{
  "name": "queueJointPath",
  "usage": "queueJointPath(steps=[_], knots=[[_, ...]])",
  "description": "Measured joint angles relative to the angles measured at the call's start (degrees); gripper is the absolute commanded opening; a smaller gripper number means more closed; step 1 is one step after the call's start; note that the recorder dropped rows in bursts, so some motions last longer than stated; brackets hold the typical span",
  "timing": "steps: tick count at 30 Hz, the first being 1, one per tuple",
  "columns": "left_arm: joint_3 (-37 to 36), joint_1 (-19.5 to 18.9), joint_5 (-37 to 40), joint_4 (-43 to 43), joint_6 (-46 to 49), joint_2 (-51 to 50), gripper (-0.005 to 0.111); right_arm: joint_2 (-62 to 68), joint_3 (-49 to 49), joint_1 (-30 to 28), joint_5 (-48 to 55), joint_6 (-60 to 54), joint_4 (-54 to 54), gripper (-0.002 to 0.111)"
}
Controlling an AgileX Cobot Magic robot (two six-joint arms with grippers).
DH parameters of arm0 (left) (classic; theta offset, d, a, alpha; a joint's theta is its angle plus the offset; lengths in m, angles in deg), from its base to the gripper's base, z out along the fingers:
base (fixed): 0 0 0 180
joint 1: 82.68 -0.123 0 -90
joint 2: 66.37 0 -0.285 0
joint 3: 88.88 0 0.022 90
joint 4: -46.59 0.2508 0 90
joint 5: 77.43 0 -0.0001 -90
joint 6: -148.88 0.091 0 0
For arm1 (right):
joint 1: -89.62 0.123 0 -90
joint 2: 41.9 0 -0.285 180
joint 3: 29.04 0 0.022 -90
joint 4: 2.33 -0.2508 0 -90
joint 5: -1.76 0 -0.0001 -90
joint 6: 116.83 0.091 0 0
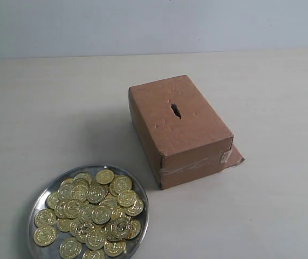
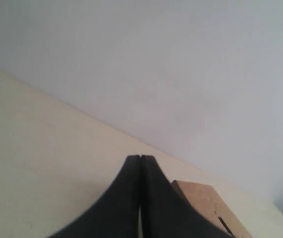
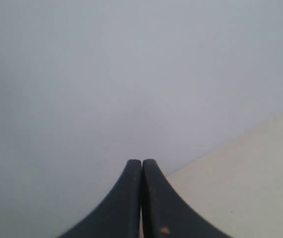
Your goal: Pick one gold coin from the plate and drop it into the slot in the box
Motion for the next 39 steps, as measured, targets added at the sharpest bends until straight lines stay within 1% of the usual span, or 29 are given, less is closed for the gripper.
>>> queueJointPath(steps=[1,2,3,4,5,6,7,8,9,11,12,13,15,16,19,21,24,25,27,33,35,39], knots=[[4.0,1.1,2.1,-0.6,4.8,-0.3,0.0,2.0,5.3,0.0,3.6,-3.6,0.0,0.0],[6.3,1.8,3.1,-1.0,8.9,-1.4,0.0,4.9,9.2,0.0,7.4,-6.8,0.0,0.0],[10.7,3.1,5.3,-1.6,16.4,-4.3,0.0,9.6,14.8,0.0,13.0,-12.8,-0.6,0.0],[12.8,3.5,6.5,-1.7,19.4,-5.9,0.0,12.4,17.7,0.0,16.2,-16.1,-1.4,0.0],[15.8,4.3,8.6,-2.0,26.7,-9.8,0.0,17.1,21.8,0.0,21.3,-21.6,-3.3,0.0],[17.7,4.7,10.1,-2.1,32.0,-12.7,0.0,20.7,24.8,0.0,24.9,-25.9,-5.5,0.0],[19.9,5.4,12.4,-2.5,40.4,-17.6,0.0,26.6,28.0,0.0,30.2,-31.8,-8.7,0.0],[20.8,6.4,13.1,-3.3,46.1,-21.6,0.0,31.1,30.3,0.0,33.8,-36.7,-12.1,0.0],[21.1,7.1,13.2,-3.7,49.2,-23.5,0.0,33.8,31.0,0.0,35.6,-38.7,-14.2,0.0],[21.3,9.4,13.2,-4.3,54.9,-28.3,0.0,38.8,32.4,0.0,38.3,-43.0,-18.1,0.0],[21.3,11.1,13.2,-4.4,57.8,-31.2,0.0,41.1,32.7,0.0,39.2,-44.6,-19.6,0.0],[21.4,14.5,12.8,-4.5,63.5,-35.8,0.0,44.8,33.0,0.0,40.0,-46.5,-21.2,0.0],[21.4,18.1,11.9,-4.5,69.8,-39.9,0.0,48.0,33.0,0.8,40.2,-47.4,-21.7,0.0],[21.4,20.7,11.2,-4.4,75.7,-43.1,0.0,49.8,33.0,1.7,40.2,-47.7,-21.4,0.0],[21.4,25.7,8.1,-4.3,92.8,-50.4,0.0,54.0,33.0,5.2,40.3,-47.8,-19.5,0.0],[21.6,27.9,6.1,-4.2,102.3,-55.2,0.0,55.7,32.8,7.5,40.4,-47.8,-18.6,0.0],[22.9,29.4,4.9,-4.2,114.0,-61.3,0.0,57.1,32.0,10.5,40.1,-47.9,-17.7,0.0],[23.6,29.7,4.9,-4.2,116.9,-63.4,0.0,57.4,31.5,11.6,39.7,-47.9,-17.6,0.0],[25.7,30.7,5.0,-3.5,119.9,-67.2,0.0,57.8,30.8,13.5,38.4,-48.1,-17.2,0.0],[34.9,34.4,6.5,4.1,122.1,-78.7,0.0,57.9,28.4,16.7,34.5,-49.2,-16.2,0.0],[38.6,35.3,8.7,7.3,122.3,-82.4,0.0,57.9,27.8,16.9,33.9,-49.4,-16.2,0.0],[44.7,35.9,16.0,14.8,122.3,-88.2,0.0,58.0,27.6,17.0,33.4,-49.7,-16.0,0.0]])
